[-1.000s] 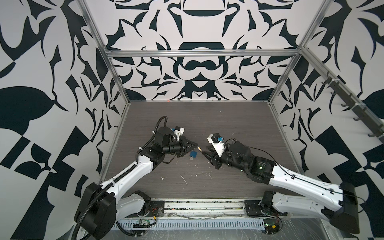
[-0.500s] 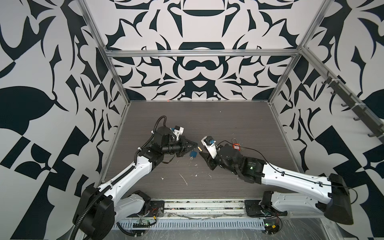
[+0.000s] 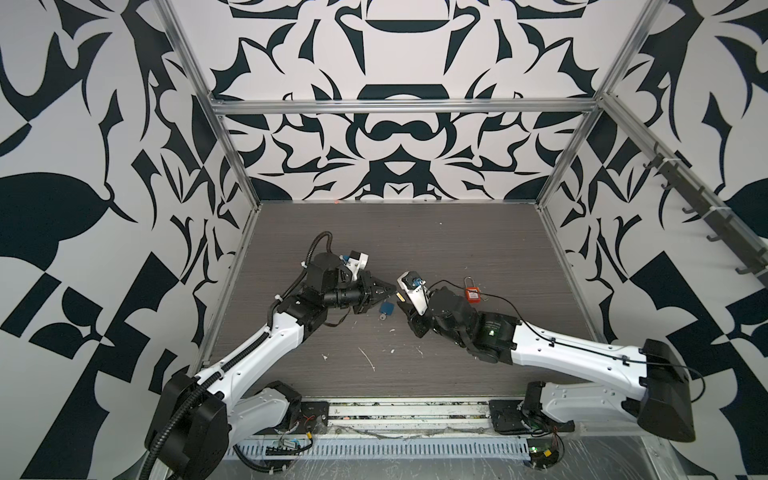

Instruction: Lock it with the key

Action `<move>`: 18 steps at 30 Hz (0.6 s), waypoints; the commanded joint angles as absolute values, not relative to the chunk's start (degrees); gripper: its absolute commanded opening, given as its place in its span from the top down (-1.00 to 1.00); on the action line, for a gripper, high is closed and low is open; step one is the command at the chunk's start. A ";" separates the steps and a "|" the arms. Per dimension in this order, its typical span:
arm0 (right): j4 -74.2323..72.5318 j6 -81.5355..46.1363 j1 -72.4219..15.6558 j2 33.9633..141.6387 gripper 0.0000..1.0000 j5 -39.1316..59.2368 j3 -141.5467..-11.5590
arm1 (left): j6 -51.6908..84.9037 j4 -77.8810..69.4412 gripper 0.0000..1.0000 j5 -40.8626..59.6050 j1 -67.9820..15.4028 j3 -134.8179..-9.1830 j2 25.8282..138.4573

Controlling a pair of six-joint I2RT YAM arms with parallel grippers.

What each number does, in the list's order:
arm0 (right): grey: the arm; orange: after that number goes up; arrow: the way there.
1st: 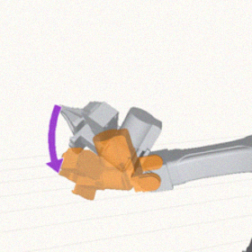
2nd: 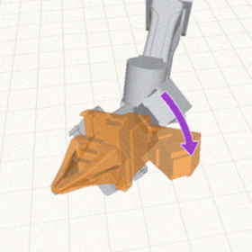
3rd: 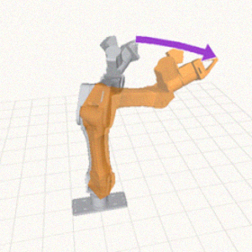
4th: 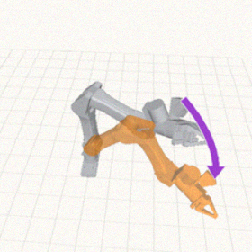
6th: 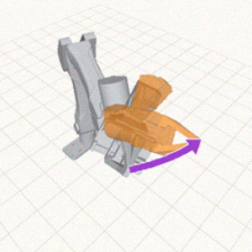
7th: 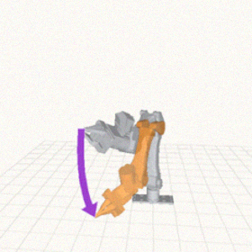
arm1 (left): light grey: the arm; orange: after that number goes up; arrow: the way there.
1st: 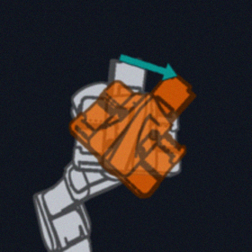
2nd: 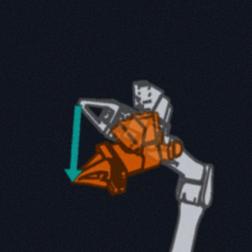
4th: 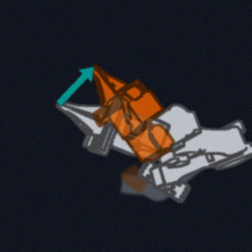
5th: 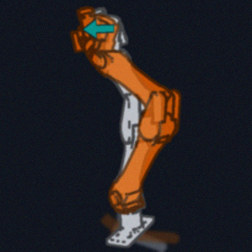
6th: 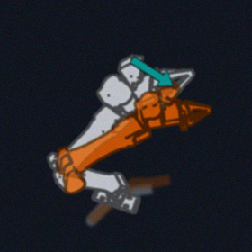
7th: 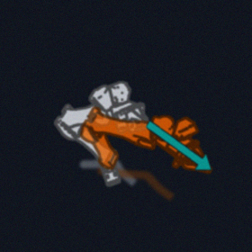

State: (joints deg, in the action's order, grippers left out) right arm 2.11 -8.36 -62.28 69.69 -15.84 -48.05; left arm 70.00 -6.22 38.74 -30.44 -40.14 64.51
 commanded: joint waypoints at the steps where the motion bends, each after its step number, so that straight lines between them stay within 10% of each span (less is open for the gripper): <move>1: -0.99 -7.79 -62.38 69.34 0.39 -17.02 -50.49 | 70.79 -8.88 1.00 39.90 -30.28 -41.10 63.61; 18: -4.13 -13.07 -60.09 64.74 1.00 -9.73 -46.96 | 72.32 -12.85 1.00 40.10 -30.25 -38.64 64.57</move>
